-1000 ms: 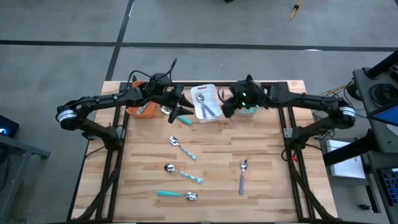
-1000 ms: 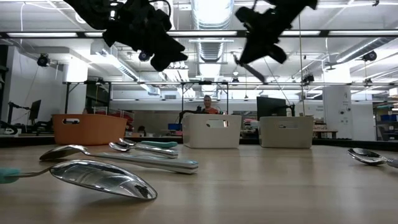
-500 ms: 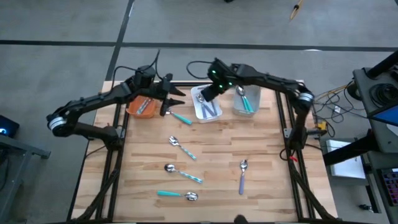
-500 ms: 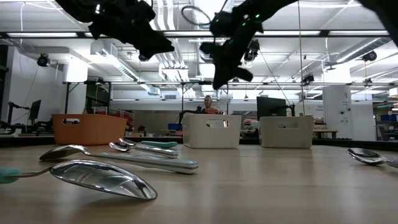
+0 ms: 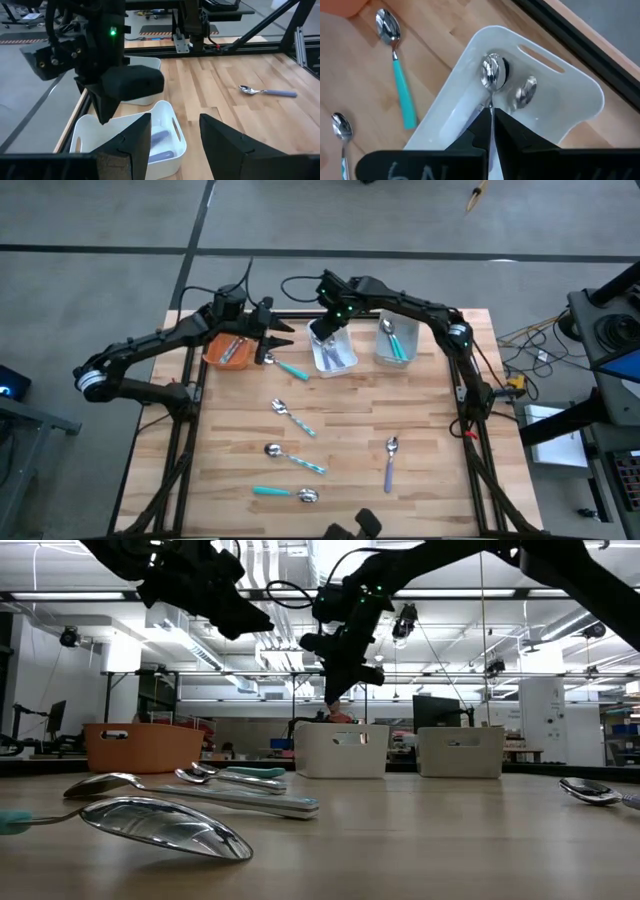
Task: Sort silverware by color (type)
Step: Put the blue spoon into the gray bin
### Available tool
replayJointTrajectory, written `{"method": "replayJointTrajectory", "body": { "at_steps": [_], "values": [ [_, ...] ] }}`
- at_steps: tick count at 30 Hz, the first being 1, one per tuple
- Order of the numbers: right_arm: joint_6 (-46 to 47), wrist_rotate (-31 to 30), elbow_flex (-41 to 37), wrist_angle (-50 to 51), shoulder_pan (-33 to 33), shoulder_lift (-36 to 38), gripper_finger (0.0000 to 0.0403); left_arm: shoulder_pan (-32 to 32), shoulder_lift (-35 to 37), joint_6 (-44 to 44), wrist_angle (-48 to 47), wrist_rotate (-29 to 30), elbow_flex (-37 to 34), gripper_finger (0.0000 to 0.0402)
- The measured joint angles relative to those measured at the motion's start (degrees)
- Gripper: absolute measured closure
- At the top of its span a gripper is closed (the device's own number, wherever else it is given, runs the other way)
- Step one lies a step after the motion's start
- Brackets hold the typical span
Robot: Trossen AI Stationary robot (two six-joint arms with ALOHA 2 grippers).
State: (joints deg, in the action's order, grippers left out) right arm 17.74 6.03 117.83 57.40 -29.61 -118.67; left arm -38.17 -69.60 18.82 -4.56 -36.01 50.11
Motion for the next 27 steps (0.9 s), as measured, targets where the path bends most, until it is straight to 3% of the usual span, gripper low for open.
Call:
{"method": "replayJointTrajectory", "body": {
  "at_steps": [4, 11, 17, 22, 27],
  "values": [
    [-1.6, -0.6, -0.5, 1.2, 0.5, 0.8, 0.039, 0.0, 0.0, -0.1, -0.1, 0.0, 0.0, 0.0253],
    [-5.4, -7.6, -0.8, 1.0, 4.0, 1.7, 0.039, 0.0, -0.1, -0.2, -1.5, 2.0, 0.0, 0.0253],
    [-7.4, -8.8, -3.6, -2.4, 7.5, 2.4, 0.039, 0.0, -0.5, -3.6, -3.2, 4.0, -0.3, 0.0253],
    [-8.0, -9.1, -10.7, -8.0, 10.0, 6.3, 0.039, 0.6, -0.4, -9.0, -5.7, 4.0, -2.1, 0.0253],
    [-8.2, -9.1, -23.6, -20.0, 12.8, 13.7, 0.039, 2.5, -0.3, -13.0, -10.2, 4.0, -5.5, 0.0253]
  ]
}}
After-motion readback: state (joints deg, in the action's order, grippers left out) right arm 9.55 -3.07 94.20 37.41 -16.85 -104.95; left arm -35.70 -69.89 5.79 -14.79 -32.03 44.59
